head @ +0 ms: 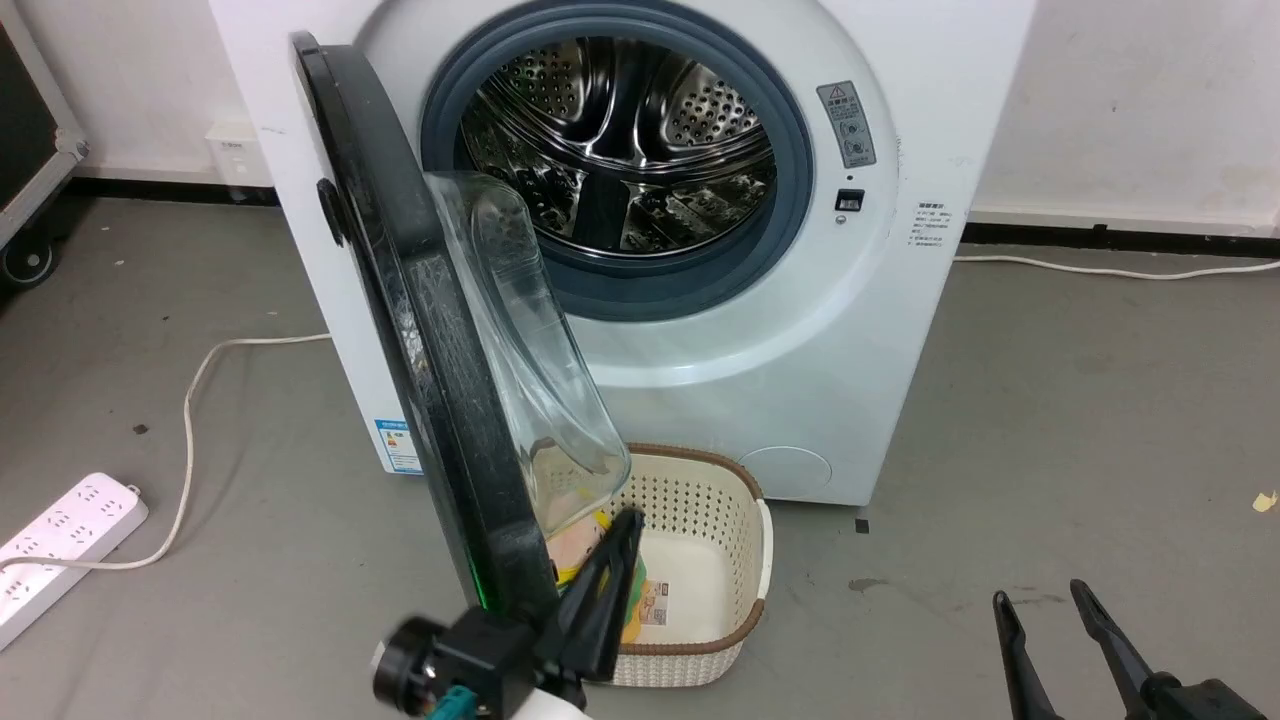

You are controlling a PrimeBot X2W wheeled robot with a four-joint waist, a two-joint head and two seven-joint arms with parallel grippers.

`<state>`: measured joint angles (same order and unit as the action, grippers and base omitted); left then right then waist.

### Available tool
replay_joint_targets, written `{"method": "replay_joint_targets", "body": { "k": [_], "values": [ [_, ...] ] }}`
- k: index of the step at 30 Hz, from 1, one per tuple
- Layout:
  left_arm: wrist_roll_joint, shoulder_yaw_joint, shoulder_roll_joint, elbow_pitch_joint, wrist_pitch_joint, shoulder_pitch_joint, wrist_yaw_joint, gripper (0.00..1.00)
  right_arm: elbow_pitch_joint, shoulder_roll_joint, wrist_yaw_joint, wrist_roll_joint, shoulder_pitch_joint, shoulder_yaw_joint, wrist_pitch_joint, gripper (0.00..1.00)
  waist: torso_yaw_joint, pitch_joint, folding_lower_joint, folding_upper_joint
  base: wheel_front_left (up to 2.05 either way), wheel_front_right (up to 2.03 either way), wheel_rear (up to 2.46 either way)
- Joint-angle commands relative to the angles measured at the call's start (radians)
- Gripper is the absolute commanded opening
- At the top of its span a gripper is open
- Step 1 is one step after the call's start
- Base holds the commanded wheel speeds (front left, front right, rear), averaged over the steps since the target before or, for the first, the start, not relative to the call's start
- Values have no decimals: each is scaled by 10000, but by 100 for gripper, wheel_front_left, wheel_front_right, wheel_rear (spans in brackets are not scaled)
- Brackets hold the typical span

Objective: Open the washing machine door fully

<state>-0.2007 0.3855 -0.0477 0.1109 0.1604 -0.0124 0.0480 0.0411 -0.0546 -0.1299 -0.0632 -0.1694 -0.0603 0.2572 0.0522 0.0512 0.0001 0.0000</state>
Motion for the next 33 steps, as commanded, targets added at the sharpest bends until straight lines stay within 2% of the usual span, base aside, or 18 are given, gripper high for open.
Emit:
{"method": "replay_joint_targets", "body": {
  "k": [1,8,15,20,21,22,27,33],
  "values": [
    [-125,52,-26,-345,-65,-78,-18,0,30,43,-8,-50,93,-3,45,100,1,-9,-1,0,0,0,0],
    [-397,-134,-26,-2072,-166,148,-532,0,95,43,-8,-104,113,48,45,100,43,-29,-1,0,0,0,0],
    [-473,-265,-73,-2679,88,386,-565,0,154,43,-8,-196,60,176,45,100,360,-23,-1,0,0,0,0],
    [-487,-235,-116,-2849,175,443,-567,0,224,43,-8,-264,-6,168,45,100,989,22,-1,0,0,0,0],
    [-520,-212,-122,-2890,178,442,-565,0,253,43,-8,-322,-24,91,45,100,1323,42,-1,0,0,0,0],
    [-520,-212,-122,-2890,178,442,-565,0,253,43,-8,-322,-24,91,45,100,1323,42,-1,0,0,0,0],
    [-595,-235,-168,-2896,176,451,-606,0,271,43,-8,-403,-24,75,45,100,2206,69,-1,0,0,0,0],
    [-838,-619,-338,-2850,163,568,-751,0,331,43,-8,-469,52,23,45,100,3117,-54,-1,0,0,0,0]
  ]
}}
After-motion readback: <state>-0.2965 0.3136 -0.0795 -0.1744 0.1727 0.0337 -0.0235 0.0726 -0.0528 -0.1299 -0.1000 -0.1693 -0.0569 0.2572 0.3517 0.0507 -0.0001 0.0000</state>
